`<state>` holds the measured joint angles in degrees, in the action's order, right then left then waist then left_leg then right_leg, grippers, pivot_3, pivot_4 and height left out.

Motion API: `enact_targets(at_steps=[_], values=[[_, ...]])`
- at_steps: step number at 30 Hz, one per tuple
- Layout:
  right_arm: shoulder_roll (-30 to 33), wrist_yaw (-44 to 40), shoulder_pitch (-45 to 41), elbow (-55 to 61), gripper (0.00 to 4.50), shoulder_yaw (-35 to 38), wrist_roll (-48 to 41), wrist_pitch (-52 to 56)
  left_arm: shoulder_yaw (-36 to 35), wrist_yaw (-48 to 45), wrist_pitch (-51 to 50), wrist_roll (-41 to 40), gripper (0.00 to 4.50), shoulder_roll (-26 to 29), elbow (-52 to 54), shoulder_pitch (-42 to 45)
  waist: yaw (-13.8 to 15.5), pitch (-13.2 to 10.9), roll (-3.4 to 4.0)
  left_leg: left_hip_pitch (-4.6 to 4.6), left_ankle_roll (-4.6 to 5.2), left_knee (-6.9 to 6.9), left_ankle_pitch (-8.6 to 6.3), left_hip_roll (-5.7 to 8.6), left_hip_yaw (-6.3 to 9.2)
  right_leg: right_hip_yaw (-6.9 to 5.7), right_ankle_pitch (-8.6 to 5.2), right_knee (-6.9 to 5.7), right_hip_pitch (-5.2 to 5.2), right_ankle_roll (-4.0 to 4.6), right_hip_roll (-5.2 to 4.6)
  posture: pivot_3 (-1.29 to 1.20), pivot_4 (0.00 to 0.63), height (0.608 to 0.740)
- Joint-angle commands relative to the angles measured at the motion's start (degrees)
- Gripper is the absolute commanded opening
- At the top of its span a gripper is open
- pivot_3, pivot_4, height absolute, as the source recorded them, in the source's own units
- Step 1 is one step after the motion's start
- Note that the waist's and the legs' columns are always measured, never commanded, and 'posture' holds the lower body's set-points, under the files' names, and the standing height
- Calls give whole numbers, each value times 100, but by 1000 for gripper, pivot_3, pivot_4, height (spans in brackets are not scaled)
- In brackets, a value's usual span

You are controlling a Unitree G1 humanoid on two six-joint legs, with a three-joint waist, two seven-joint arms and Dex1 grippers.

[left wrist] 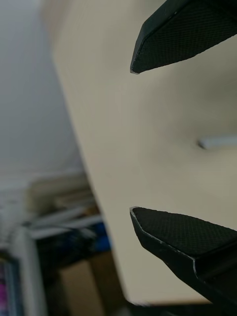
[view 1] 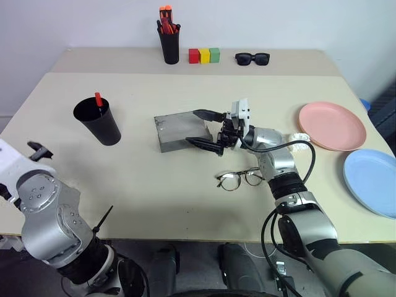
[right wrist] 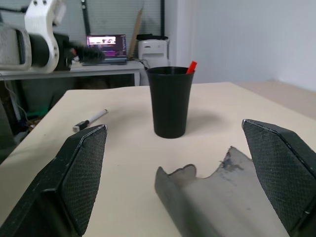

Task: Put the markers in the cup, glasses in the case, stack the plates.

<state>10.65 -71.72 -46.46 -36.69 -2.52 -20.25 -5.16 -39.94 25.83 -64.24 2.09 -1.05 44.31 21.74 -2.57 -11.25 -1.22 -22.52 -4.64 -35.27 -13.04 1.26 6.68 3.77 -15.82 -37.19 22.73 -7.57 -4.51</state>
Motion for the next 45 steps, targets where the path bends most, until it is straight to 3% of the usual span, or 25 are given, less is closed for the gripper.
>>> enact_targets(at_steps=[1,11,15,25,33,37,43,45], values=[[-71,-156,-250,-64,4500,14,0,-144,-188,306,-336,179,4420,-373,339,202,3,0,-1,0,0,0,0,0,1,-2,0,1,-3,0,0,0,150,740],[-174,-265,-284,-144,4500,-17,82,-173,-11,423,-682,555,4420,-438,-134,425,-5,0,-1,1,-1,1,0,0,2,-3,0,2,-3,0,2,0,150,740],[-179,-271,-262,-115,4500,-22,99,-177,-394,408,-1139,590,4420,-481,-514,674,-3,0,-1,0,-1,1,0,0,2,-3,0,2,-3,0,2,0,150,740],[-99,-203,-156,40,4500,18,106,-137,-528,269,-1270,653,4420,61,-1630,1090,-4,0,-1,0,-3,3,1,0,3,-4,0,2,0,0,2,0,150,740],[28,-110,19,323,4500,33,78,-50,-933,378,-1298,694,4420,-4,-2205,1247,-2,1,0,1,-5,4,2,-1,4,-4,0,1,0,0,2,0,150,740],[65,-59,114,473,4500,29,76,6,-1297,500,-1357,690,3133,-42,-2487,1414,-16,1,1,4,-6,4,2,-1,3,-4,0,0,-1,0,2,0,150,740],[82,7,169,564,4500,14,89,25,-1605,562,-1521,735,37,-20,-2617,1694,-128,3,4,6,-6,8,2,-1,2,-3,0,0,0,0,1,0,150,740],[75,26,174,572,4500,6,93,24,-1648,599,-1568,757,37,-16,-2612,1739,-144,4,5,6,-6,8,2,-1,2,-3,0,-1,0,0,1,0,150,740]])
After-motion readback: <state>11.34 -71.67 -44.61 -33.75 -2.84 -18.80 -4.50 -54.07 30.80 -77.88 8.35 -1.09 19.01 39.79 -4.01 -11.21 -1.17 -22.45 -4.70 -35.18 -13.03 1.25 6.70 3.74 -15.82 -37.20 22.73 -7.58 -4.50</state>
